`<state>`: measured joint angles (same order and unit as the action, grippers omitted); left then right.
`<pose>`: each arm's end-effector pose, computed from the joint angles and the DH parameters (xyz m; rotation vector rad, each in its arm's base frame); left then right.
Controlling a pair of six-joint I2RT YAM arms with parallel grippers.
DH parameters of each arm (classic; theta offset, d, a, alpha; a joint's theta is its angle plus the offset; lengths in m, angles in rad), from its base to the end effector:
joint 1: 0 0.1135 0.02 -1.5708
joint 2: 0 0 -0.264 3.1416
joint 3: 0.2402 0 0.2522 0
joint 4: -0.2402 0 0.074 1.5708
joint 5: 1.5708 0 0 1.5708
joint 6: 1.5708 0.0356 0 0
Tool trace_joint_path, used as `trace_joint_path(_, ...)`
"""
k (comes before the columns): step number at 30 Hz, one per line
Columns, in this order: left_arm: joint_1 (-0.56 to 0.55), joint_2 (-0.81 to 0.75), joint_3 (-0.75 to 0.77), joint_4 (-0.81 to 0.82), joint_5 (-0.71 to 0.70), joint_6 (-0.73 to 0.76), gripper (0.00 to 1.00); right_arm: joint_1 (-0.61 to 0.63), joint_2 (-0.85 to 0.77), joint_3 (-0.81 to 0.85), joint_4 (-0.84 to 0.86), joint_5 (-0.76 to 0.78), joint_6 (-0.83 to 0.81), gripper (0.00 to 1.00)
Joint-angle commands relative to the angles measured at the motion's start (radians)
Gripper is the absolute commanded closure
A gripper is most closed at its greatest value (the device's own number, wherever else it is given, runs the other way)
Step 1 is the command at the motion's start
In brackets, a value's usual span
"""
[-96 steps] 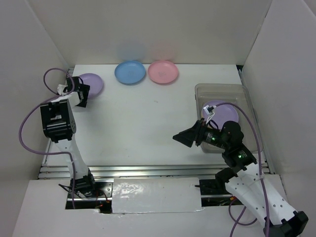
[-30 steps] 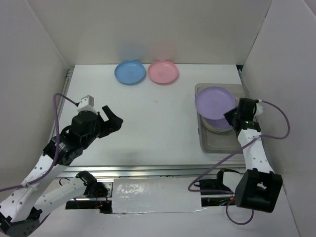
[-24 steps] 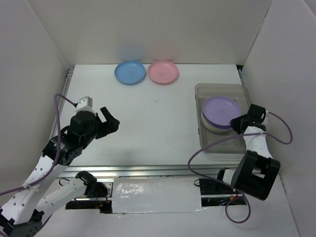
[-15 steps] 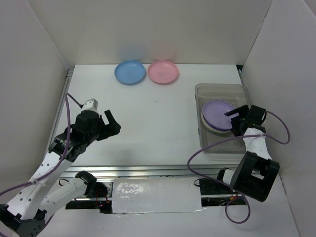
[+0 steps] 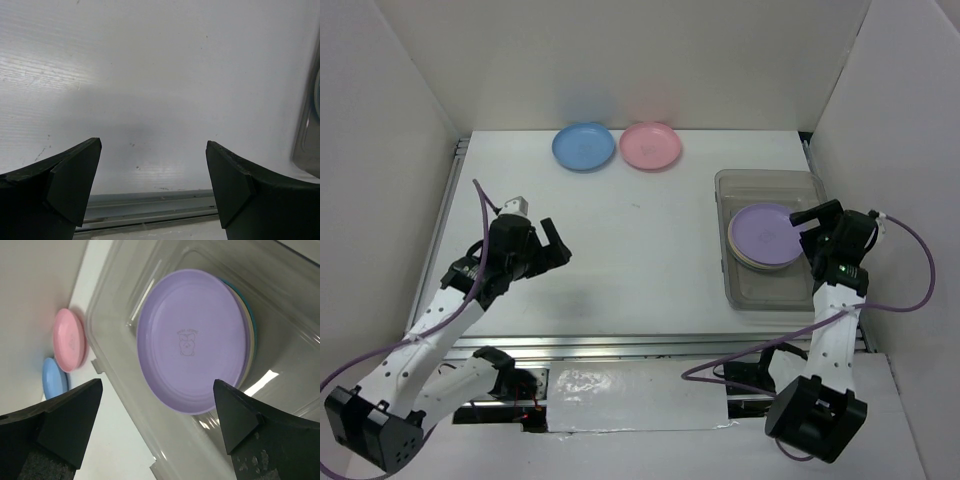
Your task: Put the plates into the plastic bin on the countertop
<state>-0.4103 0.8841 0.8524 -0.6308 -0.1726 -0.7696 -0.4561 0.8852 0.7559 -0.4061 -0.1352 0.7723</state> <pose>0.1724 -0.0683 0.3028 -0.4973 2.2049 -0.4510 0.1794 -0.0827 0.2900 1.1532 1.7769 0.3313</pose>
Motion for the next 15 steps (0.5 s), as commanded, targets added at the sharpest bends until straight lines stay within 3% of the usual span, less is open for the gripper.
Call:
trace_joint_path(1, 0.028, 0.055, 0.016, 0.105, 0.07, -0.03, 0.01, 0.002, 0.056, 0.032, -0.06, -0.017, -0.041, 0.0)
trace_joint_path(5, 0.079, 0.128, 0.048, 0.19, 0.073, -0.033, 0.01, 0.043, -0.058, -0.016, -0.007, -0.134, -0.053, 0.0)
trace_joint_path(10, 0.232, 0.352, 0.143, 0.374, 0.117, -0.112, 0.01, 0.351, -0.164, 0.1, -0.083, -0.17, -0.111, 0.0)
trace_joint_path(12, 0.293, 0.487, 0.143, 0.488, 0.152, -0.201, 0.01, 0.422, -0.218, 0.109, -0.06, -0.262, -0.122, 0.0)
trace_joint_path(13, 0.313, 0.53, 0.137, 0.664, 0.185, -0.233, 0.01, 0.451, -0.265, 0.08, -0.036, -0.318, -0.117, 0.0)
trace_joint_path(15, 0.364, 0.706, 0.164, 0.793, 0.228, -0.311, 0.01, 0.507, -0.31, 0.04, 0.051, -0.493, -0.073, 0.0)
